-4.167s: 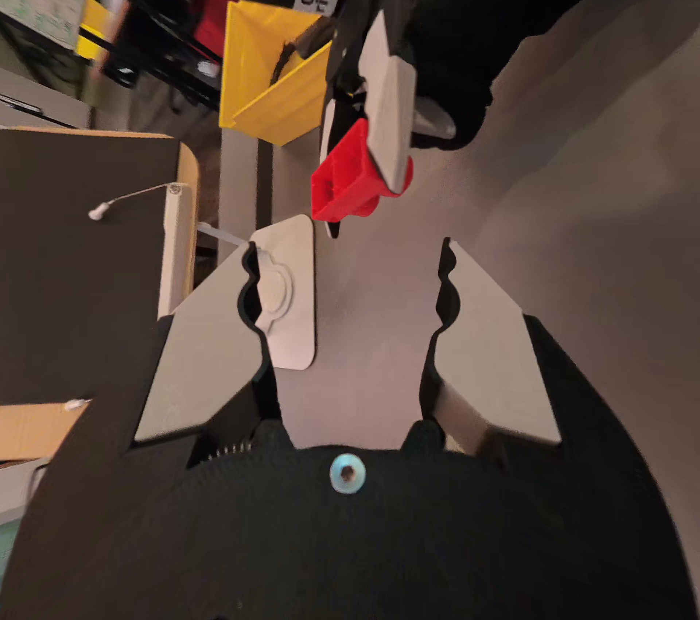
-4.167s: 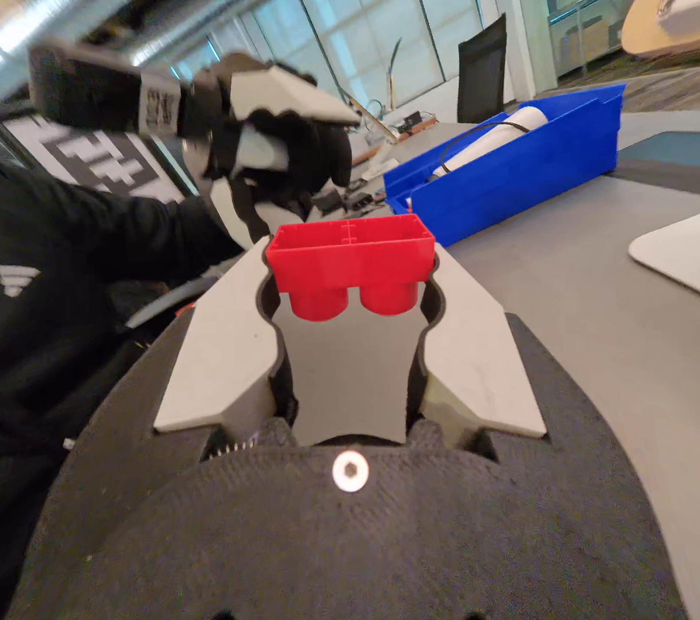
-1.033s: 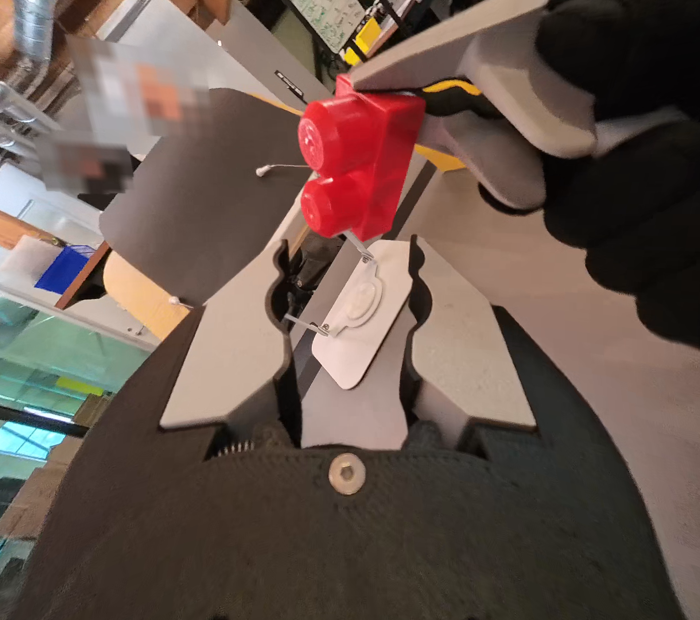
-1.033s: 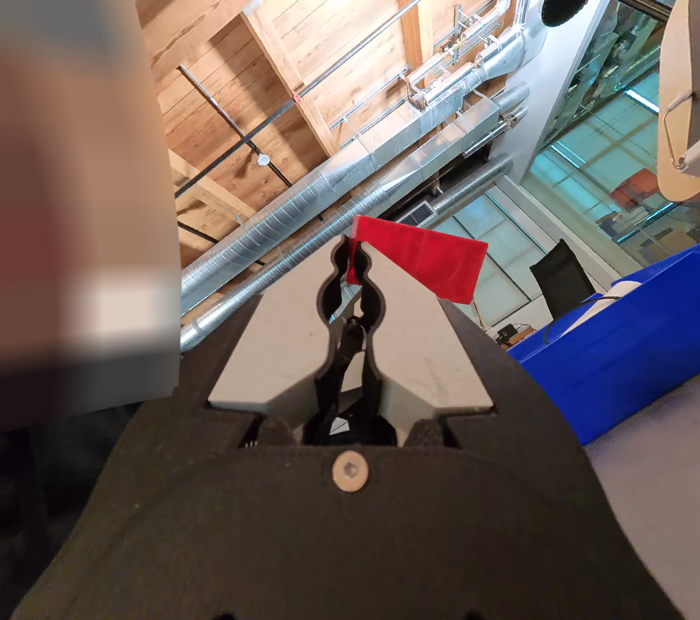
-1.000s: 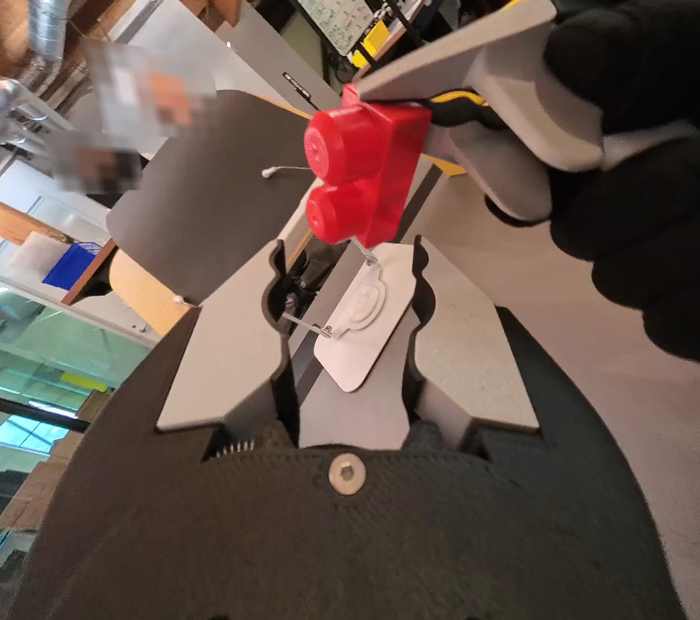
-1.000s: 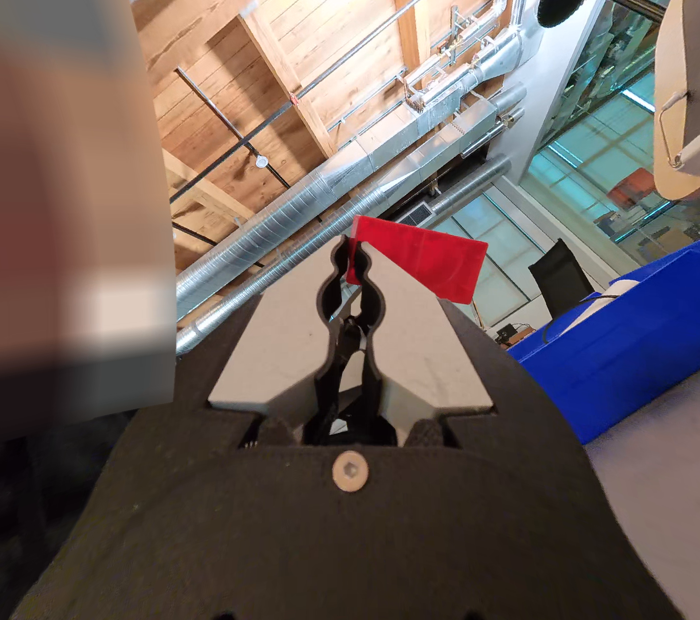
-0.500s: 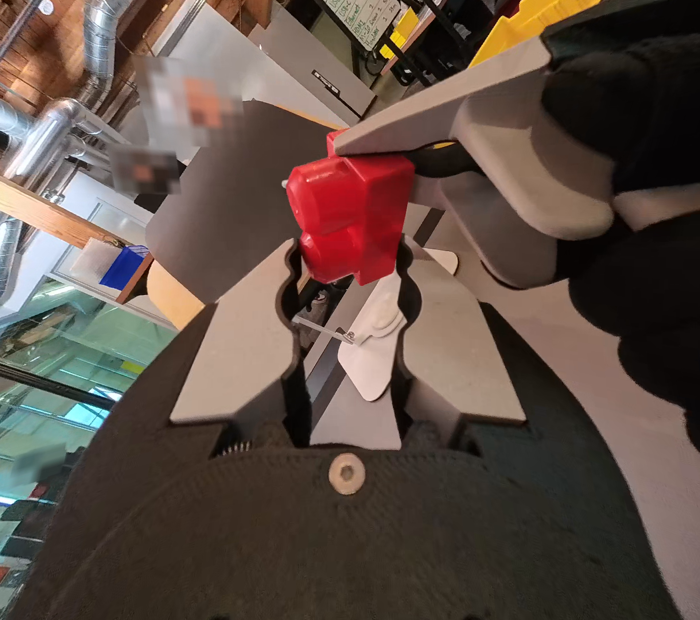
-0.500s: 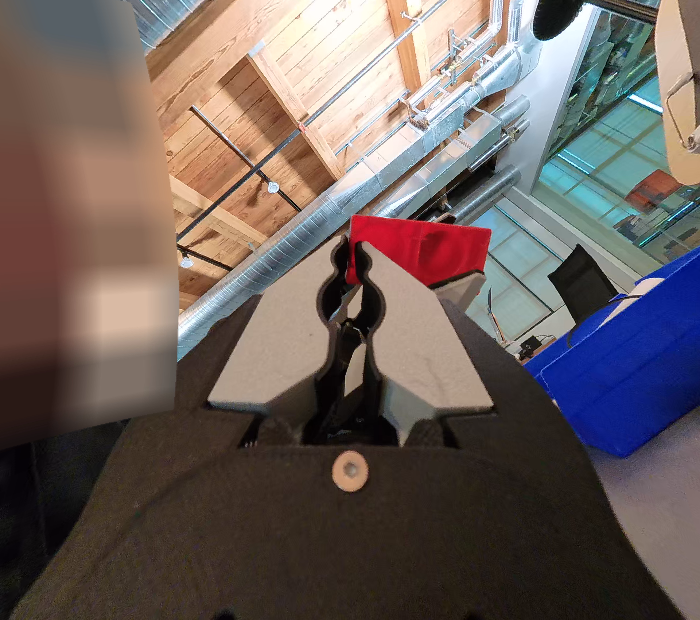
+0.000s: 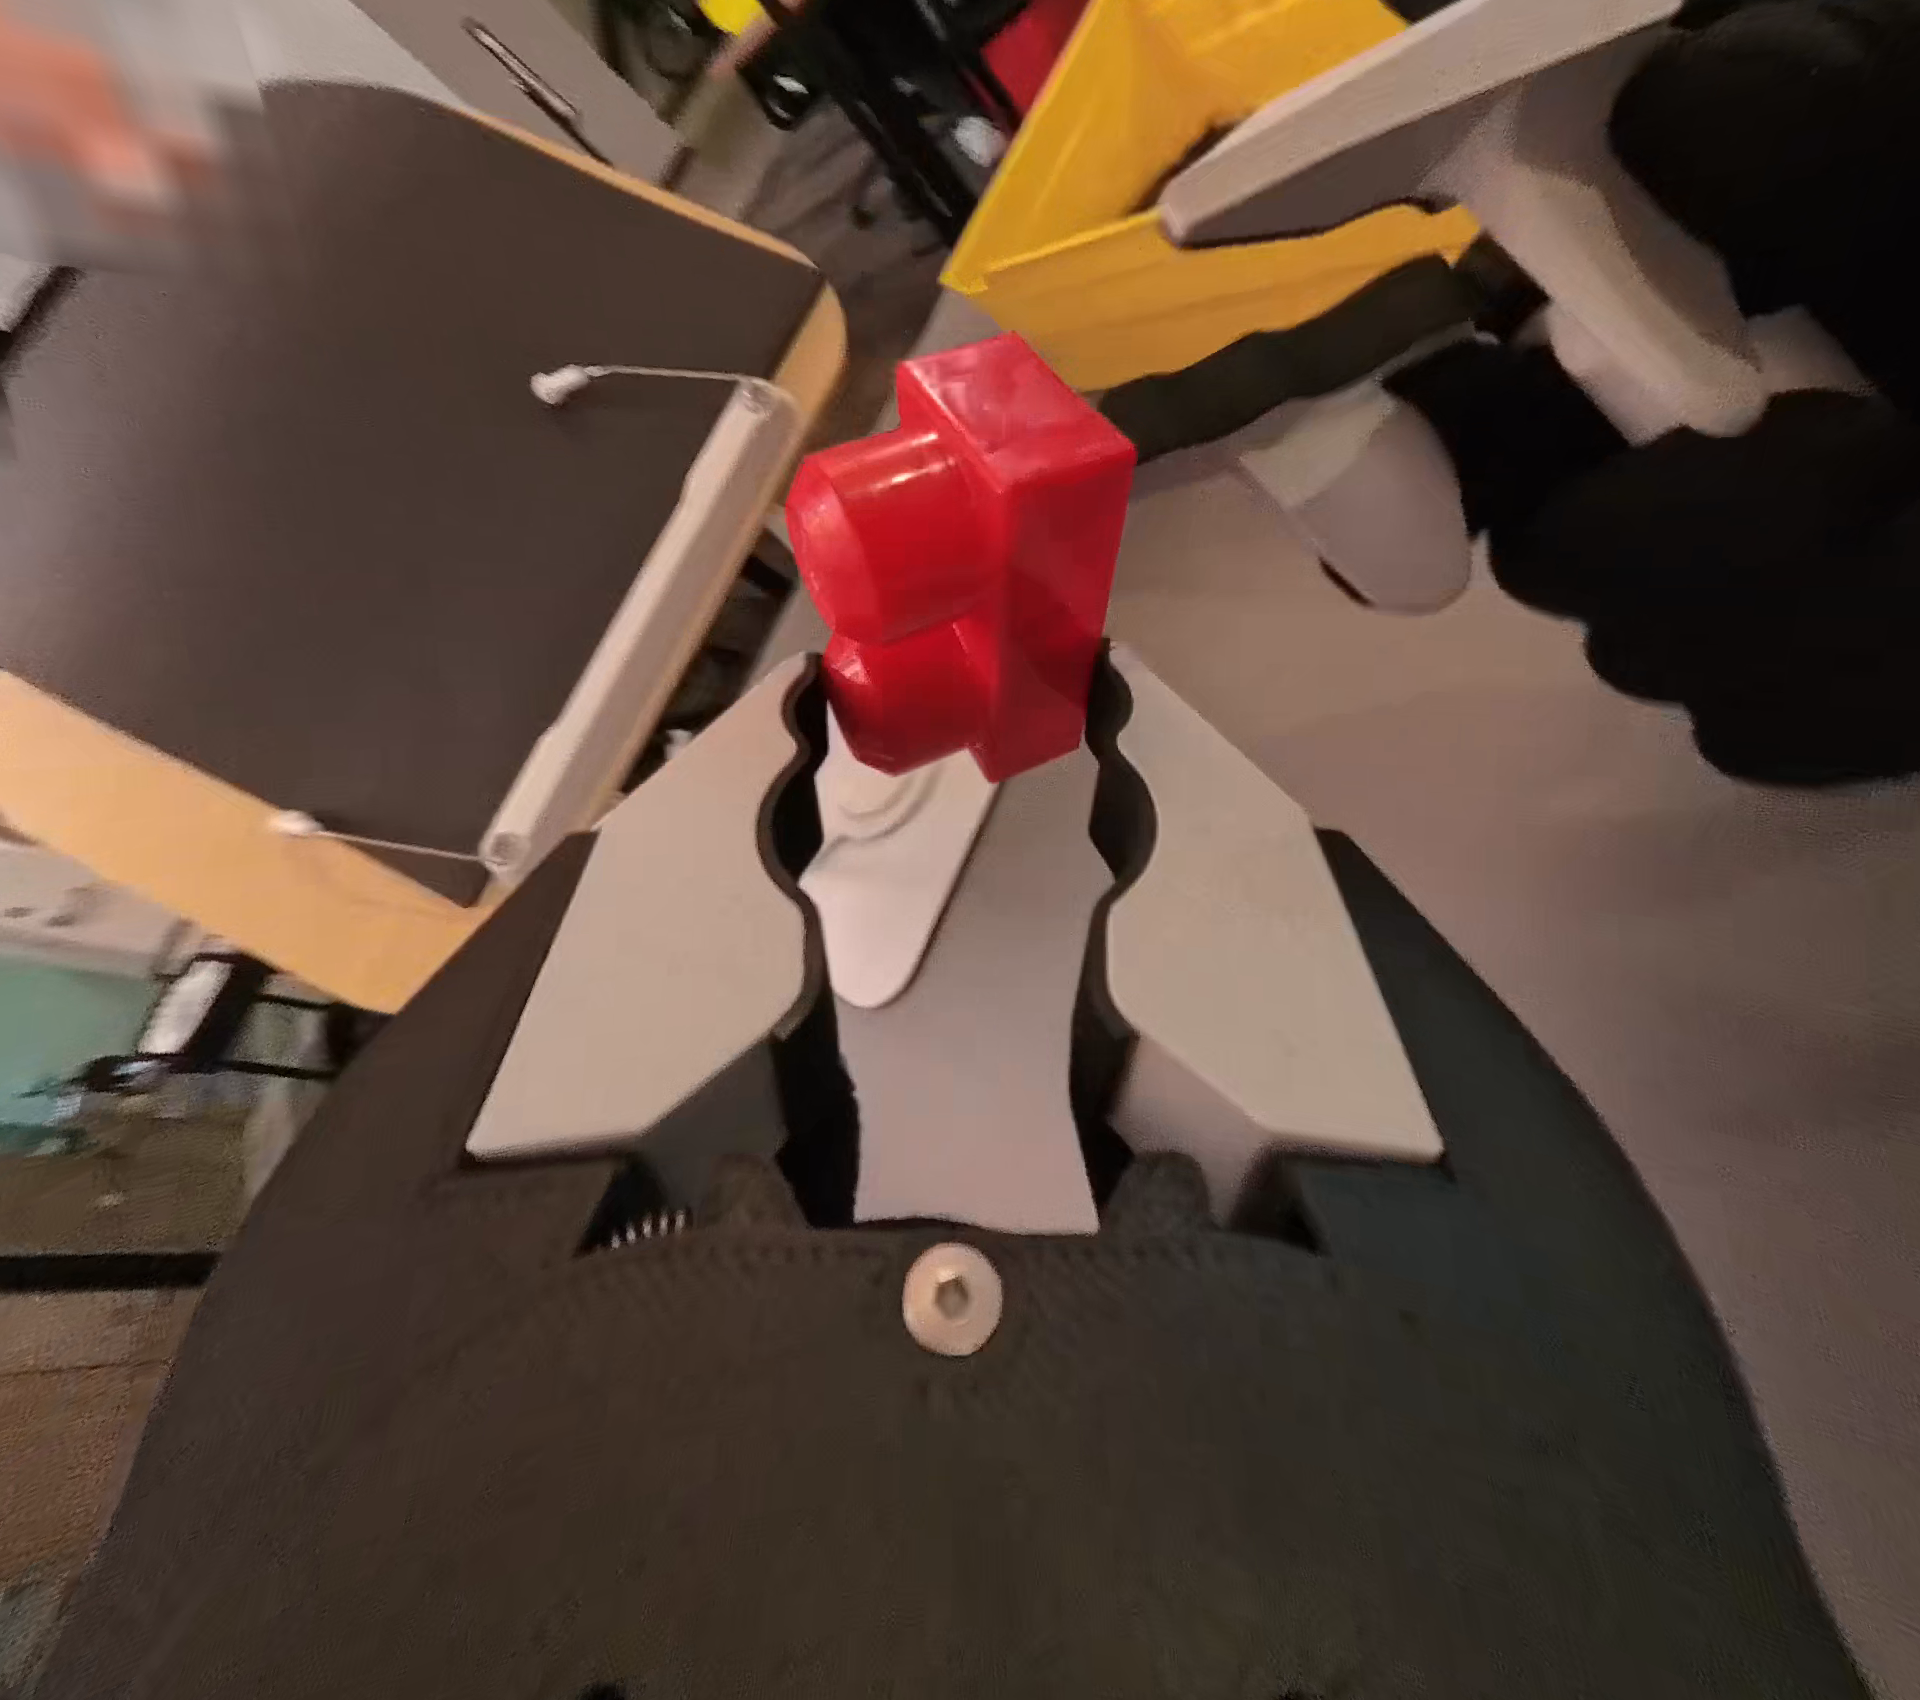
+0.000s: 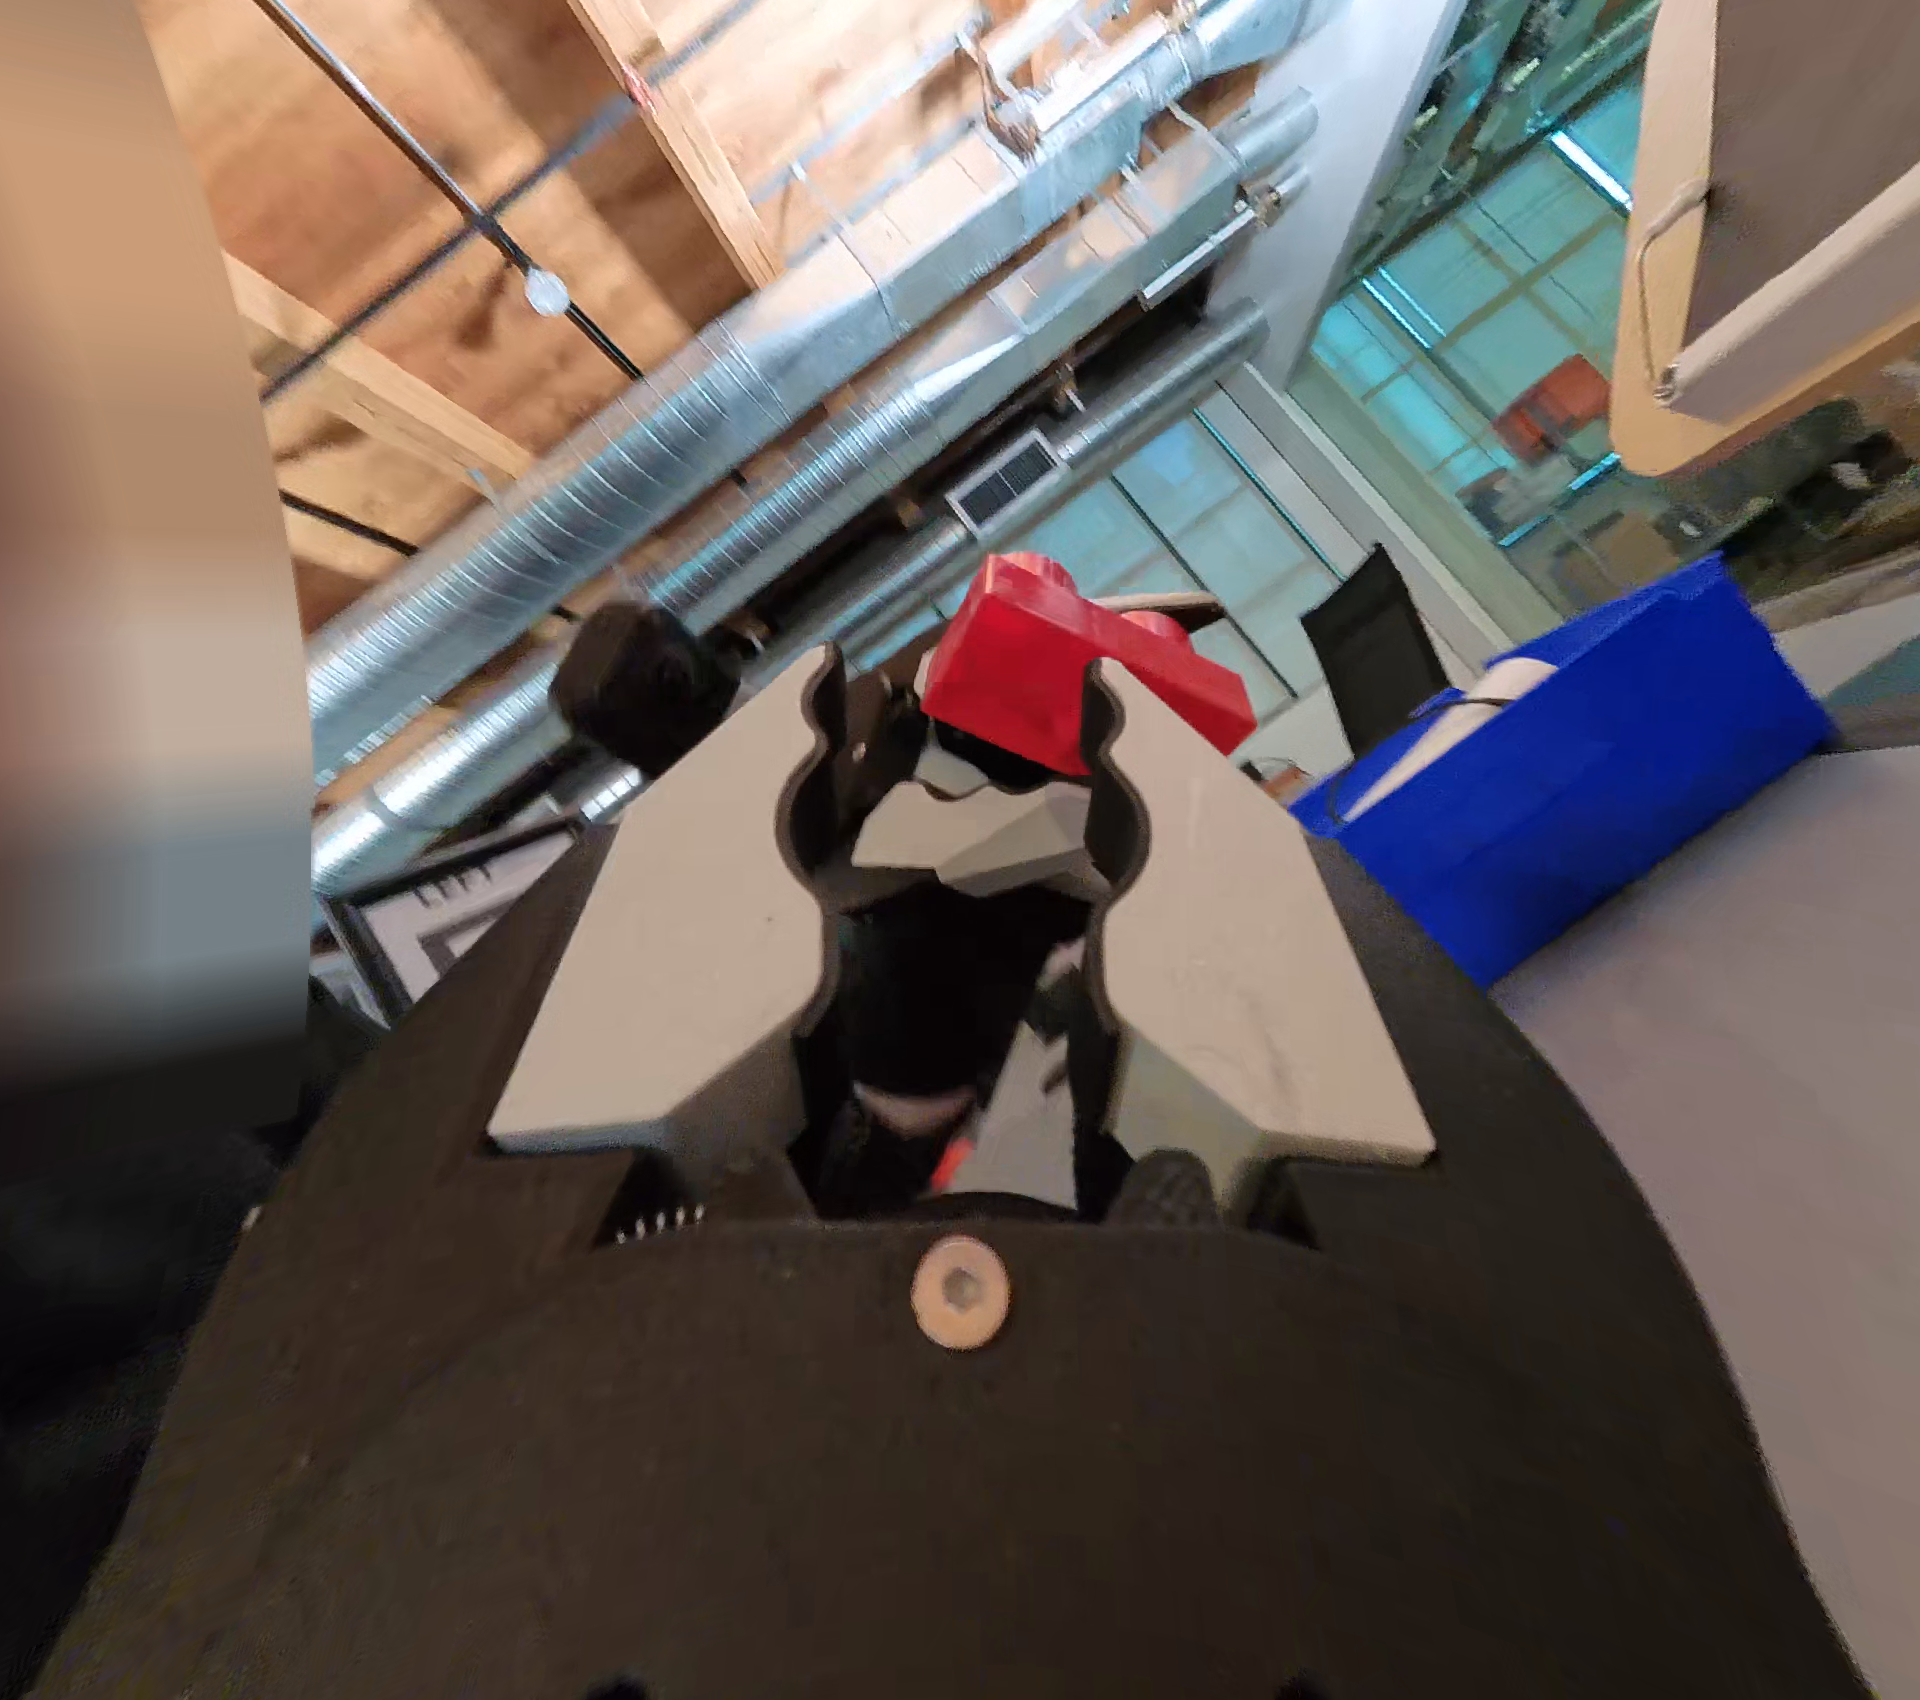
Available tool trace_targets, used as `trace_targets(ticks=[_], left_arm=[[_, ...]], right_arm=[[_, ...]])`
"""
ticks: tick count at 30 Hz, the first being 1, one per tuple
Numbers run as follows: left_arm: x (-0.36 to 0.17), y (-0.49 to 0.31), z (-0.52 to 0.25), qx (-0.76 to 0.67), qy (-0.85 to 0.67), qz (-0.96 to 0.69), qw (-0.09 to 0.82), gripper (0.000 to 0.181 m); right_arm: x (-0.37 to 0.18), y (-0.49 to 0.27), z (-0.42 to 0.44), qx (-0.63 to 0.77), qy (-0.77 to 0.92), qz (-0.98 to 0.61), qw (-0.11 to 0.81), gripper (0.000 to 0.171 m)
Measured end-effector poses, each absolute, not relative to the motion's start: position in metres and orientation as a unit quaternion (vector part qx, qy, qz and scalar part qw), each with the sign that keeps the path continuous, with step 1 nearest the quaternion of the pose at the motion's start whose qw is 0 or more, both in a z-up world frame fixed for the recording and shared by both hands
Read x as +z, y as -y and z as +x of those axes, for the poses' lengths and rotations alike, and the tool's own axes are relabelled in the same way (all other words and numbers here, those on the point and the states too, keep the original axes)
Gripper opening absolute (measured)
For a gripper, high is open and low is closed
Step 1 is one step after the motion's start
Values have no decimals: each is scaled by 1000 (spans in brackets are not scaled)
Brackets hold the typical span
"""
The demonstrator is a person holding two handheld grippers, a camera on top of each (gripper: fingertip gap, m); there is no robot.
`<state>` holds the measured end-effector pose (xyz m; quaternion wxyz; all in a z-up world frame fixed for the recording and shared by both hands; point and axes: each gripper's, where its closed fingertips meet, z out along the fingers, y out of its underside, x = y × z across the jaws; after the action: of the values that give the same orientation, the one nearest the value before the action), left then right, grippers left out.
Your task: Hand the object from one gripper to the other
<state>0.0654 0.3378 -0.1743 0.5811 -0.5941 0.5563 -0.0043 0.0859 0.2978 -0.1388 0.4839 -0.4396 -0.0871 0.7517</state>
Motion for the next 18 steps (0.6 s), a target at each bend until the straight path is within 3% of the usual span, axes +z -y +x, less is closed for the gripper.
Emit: trace_targets(ticks=[6,12,18], left_arm=[[-192,-323,57,-149,-598,-653,441,49],[-204,-292,60,-319,-598,-668,309,49],[-218,-279,60,-373,-587,-682,226,49]], right_arm=[[-150,-293,77,581,238,-532,568,44],[-153,-298,75,234,414,-543,692,39],[-161,-300,70,-61,547,-451,703,28]])
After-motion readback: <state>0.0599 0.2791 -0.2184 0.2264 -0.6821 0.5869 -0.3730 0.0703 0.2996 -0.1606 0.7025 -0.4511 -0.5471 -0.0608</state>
